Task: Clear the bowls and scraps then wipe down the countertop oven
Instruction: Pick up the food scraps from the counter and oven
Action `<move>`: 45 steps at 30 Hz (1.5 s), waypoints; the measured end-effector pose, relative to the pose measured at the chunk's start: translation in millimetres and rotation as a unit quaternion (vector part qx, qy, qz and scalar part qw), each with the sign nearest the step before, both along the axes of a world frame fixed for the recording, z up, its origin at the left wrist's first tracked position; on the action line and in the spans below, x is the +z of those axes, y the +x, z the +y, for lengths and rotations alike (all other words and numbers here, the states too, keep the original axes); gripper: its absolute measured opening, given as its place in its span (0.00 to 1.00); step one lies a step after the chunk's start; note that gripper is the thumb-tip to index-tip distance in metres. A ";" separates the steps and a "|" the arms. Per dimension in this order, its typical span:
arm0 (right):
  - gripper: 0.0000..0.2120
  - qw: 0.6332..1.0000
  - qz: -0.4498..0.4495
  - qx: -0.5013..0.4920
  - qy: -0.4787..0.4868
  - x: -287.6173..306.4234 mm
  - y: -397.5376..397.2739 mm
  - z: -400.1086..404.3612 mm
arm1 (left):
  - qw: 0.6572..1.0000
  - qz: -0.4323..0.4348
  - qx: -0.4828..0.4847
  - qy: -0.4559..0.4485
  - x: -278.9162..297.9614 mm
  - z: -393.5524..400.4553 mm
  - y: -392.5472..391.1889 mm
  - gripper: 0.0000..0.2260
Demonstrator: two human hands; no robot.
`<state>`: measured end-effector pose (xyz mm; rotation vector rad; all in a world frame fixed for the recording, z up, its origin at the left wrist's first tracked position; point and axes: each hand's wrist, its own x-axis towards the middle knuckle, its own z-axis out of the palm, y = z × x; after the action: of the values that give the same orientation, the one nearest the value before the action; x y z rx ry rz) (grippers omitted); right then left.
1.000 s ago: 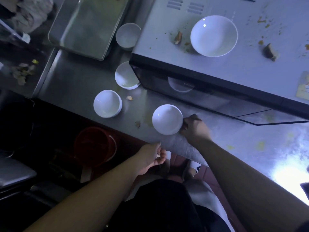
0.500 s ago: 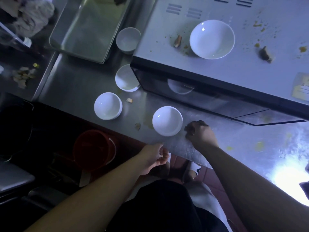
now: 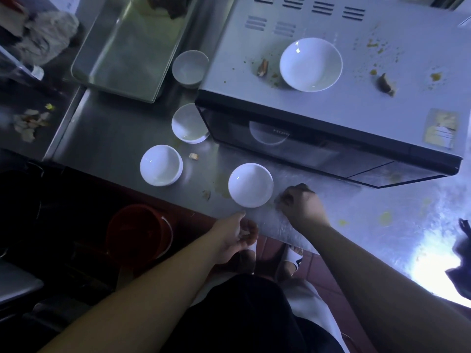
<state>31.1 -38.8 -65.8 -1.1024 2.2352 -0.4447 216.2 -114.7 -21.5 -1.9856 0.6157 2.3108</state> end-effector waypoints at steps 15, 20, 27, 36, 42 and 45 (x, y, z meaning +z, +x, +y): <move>0.11 0.990 -0.019 0.070 -0.120 86.2 60.5 -3.4 | 0.992 0.106 0.030 0.063 38.3 -22.7 -30.3 0.25; 0.12 0.989 0.022 0.069 -0.130 97.3 62.6 -0.6 | 0.992 0.111 0.037 0.053 45.2 -23.9 -32.9 0.18; 0.14 0.982 0.074 0.069 -0.159 109.4 51.0 7.1 | 0.986 0.133 0.060 0.080 58.9 -30.3 -40.9 0.16; 0.08 0.971 0.090 0.054 -0.215 126.4 47.2 3.4 | 0.986 0.144 0.038 0.069 63.9 -38.3 -51.4 0.16; 0.08 0.957 0.161 0.041 -0.236 159.6 13.2 5.8 | 0.980 0.155 0.100 0.076 59.7 -46.0 -61.7 0.10; 0.08 0.946 0.208 0.018 -0.248 183.3 -22.8 -0.3 | 0.974 0.175 0.114 0.083 66.2 -46.3 -67.5 0.09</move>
<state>8.3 -39.1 117.5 -1.6157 2.5316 -0.8610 148.6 -161.0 44.7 -1.6669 0.1993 2.7742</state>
